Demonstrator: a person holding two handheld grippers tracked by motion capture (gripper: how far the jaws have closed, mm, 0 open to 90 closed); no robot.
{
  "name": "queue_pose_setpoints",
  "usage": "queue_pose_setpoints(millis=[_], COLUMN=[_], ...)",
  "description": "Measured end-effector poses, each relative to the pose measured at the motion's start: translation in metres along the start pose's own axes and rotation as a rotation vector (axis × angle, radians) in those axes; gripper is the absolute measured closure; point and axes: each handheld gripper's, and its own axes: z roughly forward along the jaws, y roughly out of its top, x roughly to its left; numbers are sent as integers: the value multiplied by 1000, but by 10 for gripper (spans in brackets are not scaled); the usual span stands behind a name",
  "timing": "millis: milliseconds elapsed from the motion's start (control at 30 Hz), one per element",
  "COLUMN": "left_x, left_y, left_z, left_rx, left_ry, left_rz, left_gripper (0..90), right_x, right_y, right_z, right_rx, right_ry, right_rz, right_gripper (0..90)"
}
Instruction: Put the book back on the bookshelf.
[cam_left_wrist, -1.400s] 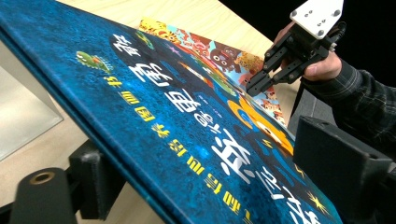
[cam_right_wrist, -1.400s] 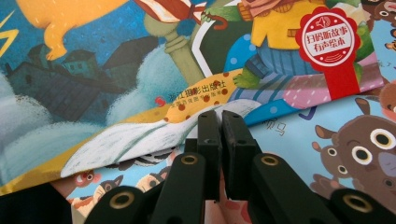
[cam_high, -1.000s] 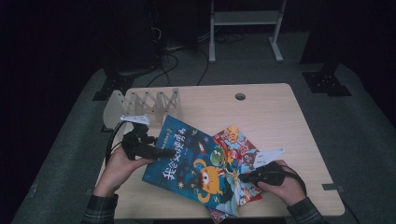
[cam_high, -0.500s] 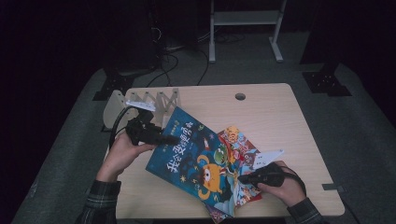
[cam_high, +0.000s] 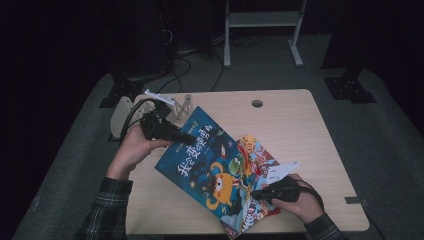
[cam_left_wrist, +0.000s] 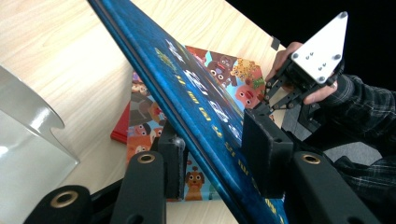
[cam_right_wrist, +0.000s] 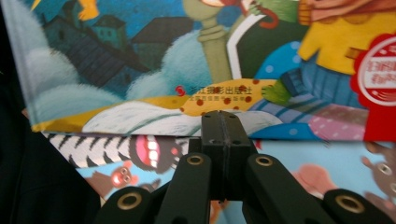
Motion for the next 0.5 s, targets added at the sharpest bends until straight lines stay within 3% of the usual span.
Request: queue_pose_setpoints(millis=[233,500], left_x=[1,0], left_y=[21,39], left_z=[-4,-6], left_rx=[36,78], left_ry=[7,12], left_rz=[1,2], left_gripper=[659,685], right_x=[10,12], right_y=[10,17], right_z=[13,20], right_rx=[-2,-7], right_ry=[30,20], right_rz=[-27,-33], right_gripper=[896,896])
